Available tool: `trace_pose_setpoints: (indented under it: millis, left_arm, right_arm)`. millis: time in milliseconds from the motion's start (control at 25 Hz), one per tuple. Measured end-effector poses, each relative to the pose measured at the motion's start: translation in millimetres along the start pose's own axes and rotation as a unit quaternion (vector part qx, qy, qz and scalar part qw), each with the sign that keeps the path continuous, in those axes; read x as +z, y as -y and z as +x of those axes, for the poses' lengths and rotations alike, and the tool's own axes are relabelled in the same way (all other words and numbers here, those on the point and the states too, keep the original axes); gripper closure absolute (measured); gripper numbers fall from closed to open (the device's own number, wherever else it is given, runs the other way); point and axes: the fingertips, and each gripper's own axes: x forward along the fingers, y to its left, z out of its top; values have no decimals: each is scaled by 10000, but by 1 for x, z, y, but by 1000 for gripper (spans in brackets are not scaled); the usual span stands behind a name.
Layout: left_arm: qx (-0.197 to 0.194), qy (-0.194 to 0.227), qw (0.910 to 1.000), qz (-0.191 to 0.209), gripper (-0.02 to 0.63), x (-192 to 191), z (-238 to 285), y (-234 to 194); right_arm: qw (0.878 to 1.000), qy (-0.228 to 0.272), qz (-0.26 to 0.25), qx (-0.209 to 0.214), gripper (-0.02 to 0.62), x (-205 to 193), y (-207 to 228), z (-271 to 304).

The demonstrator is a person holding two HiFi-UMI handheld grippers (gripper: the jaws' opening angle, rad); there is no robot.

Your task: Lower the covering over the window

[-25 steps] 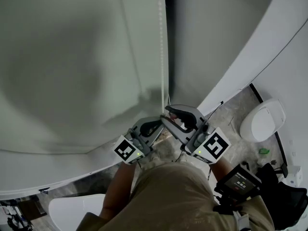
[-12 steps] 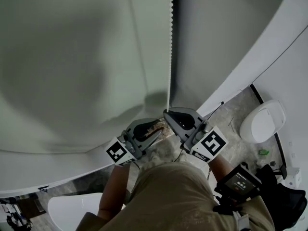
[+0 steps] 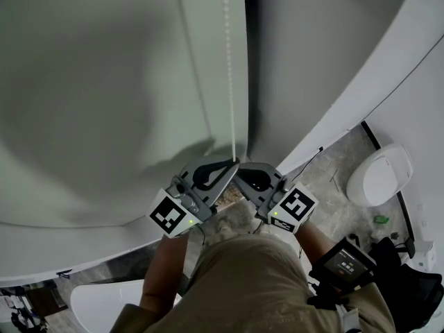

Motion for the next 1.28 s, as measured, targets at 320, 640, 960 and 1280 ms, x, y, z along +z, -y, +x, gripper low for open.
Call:
trace_pose_setpoints:
  millis: [320, 640, 960, 1280]
  left_arm:
    - [246, -167, 9990, 322, 591, -27, -12, -3]
    - [71, -359, 9992, -179, 591, -69, -15, 20]
    - [-132, -214, 9982, -537, 591, -75, -16, 32]
    - [-261, 563, 9973, -399, 477, -12, -25, 17]
  right_arm:
    - [9988, 235, -395, 167, 471, 18, -9, -16]
    - [9938, 802, -753, 185, 463, 74, -14, -20]
    - [9965, 698, -448, -104, 588, 67, -10, -16]
    - [9991, 272, -276, -181, 589, 21, 1, -10]
